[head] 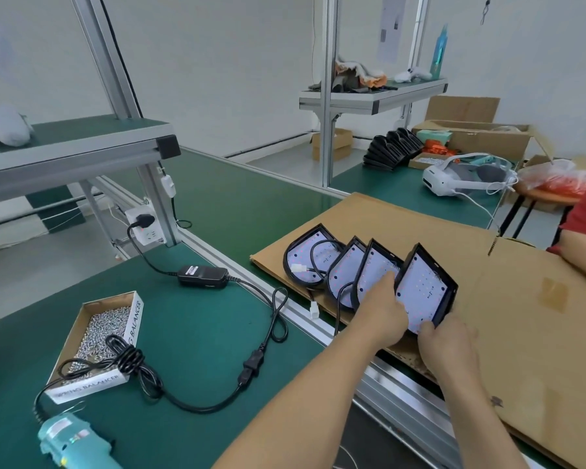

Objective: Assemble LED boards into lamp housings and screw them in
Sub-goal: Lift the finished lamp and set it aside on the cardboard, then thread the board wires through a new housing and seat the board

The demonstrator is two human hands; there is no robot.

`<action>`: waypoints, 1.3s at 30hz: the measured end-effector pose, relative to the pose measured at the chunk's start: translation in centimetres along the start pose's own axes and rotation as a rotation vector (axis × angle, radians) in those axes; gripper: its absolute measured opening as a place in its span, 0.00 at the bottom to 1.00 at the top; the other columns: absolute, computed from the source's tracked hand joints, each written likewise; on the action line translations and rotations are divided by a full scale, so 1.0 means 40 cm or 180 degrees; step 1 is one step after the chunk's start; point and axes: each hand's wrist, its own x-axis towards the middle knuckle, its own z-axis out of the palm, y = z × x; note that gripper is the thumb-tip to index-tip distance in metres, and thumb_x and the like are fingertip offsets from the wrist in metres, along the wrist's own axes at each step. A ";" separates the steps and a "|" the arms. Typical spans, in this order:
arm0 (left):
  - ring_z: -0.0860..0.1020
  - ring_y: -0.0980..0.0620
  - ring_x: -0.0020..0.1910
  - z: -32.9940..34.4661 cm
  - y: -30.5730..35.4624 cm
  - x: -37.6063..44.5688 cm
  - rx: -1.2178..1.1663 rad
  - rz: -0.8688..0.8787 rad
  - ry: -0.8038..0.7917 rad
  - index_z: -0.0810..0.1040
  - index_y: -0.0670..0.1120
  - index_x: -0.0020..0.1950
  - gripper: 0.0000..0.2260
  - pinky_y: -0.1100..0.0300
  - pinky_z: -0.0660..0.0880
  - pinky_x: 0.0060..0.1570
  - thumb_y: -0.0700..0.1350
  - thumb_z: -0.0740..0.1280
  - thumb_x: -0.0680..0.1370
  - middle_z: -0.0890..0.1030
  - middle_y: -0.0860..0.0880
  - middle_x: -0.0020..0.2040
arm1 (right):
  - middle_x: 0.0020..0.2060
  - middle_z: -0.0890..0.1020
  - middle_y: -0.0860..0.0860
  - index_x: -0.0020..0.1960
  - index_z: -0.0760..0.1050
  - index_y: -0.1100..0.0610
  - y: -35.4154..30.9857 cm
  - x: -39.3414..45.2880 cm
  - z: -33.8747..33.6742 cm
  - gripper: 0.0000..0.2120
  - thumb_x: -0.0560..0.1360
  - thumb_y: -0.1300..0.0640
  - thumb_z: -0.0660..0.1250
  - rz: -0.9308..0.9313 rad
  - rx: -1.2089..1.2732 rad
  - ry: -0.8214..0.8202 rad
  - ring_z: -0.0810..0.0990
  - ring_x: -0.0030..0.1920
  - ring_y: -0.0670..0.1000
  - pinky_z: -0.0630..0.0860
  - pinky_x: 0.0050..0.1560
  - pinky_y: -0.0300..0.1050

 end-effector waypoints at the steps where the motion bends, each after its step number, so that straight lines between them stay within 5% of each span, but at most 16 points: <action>1: 0.57 0.46 0.82 -0.003 0.001 -0.008 0.0004 0.0030 0.0016 0.50 0.44 0.85 0.27 0.54 0.58 0.75 0.40 0.55 0.86 0.56 0.46 0.84 | 0.57 0.75 0.69 0.57 0.71 0.69 -0.003 -0.005 -0.004 0.13 0.83 0.57 0.59 0.0023 0.0019 0.0005 0.66 0.45 0.60 0.68 0.45 0.53; 6: 0.66 0.50 0.78 -0.051 -0.007 -0.054 -0.0214 0.0244 0.0689 0.62 0.48 0.82 0.23 0.53 0.62 0.77 0.45 0.58 0.86 0.65 0.52 0.81 | 0.67 0.66 0.63 0.73 0.69 0.63 -0.057 -0.090 -0.012 0.22 0.82 0.56 0.64 -0.0425 0.0700 0.0542 0.75 0.52 0.65 0.75 0.57 0.56; 10: 0.75 0.63 0.66 -0.141 -0.043 -0.139 -0.0631 0.0376 0.1253 0.75 0.51 0.72 0.15 0.64 0.71 0.66 0.44 0.60 0.85 0.78 0.58 0.67 | 0.61 0.71 0.52 0.72 0.74 0.56 -0.175 -0.209 0.028 0.19 0.82 0.56 0.65 -0.1286 0.1457 0.0645 0.77 0.47 0.44 0.70 0.52 0.46; 14: 0.84 0.59 0.52 -0.256 -0.112 -0.300 -0.0776 0.0356 0.1852 0.83 0.52 0.58 0.12 0.61 0.80 0.55 0.40 0.62 0.84 0.86 0.56 0.52 | 0.53 0.76 0.43 0.63 0.79 0.48 -0.292 -0.353 0.112 0.11 0.83 0.55 0.63 -0.2112 0.1777 0.0020 0.76 0.51 0.38 0.70 0.49 0.29; 18: 0.84 0.60 0.50 -0.357 -0.205 -0.507 -0.0552 0.0116 0.2631 0.84 0.52 0.54 0.13 0.65 0.78 0.52 0.36 0.63 0.83 0.87 0.58 0.48 | 0.52 0.79 0.37 0.63 0.79 0.47 -0.368 -0.510 0.207 0.11 0.82 0.56 0.66 -0.2520 0.1805 -0.0904 0.77 0.54 0.36 0.70 0.53 0.26; 24: 0.85 0.59 0.48 -0.413 -0.357 -0.858 -0.0557 -0.0482 0.3473 0.85 0.53 0.53 0.14 0.66 0.79 0.50 0.35 0.67 0.82 0.88 0.56 0.48 | 0.48 0.82 0.40 0.57 0.83 0.49 -0.395 -0.742 0.312 0.08 0.82 0.54 0.67 -0.3390 0.1707 -0.1995 0.80 0.49 0.41 0.76 0.52 0.38; 30: 0.86 0.57 0.41 -0.383 -0.473 -1.115 -0.0383 -0.1219 0.4374 0.85 0.51 0.49 0.13 0.70 0.78 0.46 0.33 0.69 0.80 0.88 0.53 0.41 | 0.51 0.83 0.43 0.62 0.82 0.48 -0.357 -0.917 0.388 0.12 0.81 0.49 0.66 -0.3732 0.1218 -0.2753 0.79 0.51 0.42 0.73 0.58 0.35; 35: 0.84 0.46 0.37 -0.347 -0.540 -1.180 -0.0262 -0.1662 0.4527 0.85 0.54 0.46 0.14 0.56 0.80 0.47 0.34 0.70 0.79 0.86 0.56 0.36 | 0.58 0.79 0.42 0.69 0.76 0.42 -0.327 -1.017 0.438 0.16 0.82 0.45 0.61 -0.3757 0.0513 -0.3135 0.78 0.58 0.44 0.72 0.61 0.38; 39: 0.83 0.46 0.35 -0.334 -0.568 -1.181 -0.0344 -0.1761 0.4565 0.85 0.53 0.45 0.14 0.60 0.79 0.44 0.33 0.70 0.78 0.86 0.55 0.34 | 0.63 0.78 0.42 0.71 0.73 0.41 -0.337 -1.049 0.479 0.17 0.83 0.44 0.59 -0.3794 -0.0062 -0.3126 0.77 0.64 0.47 0.71 0.65 0.41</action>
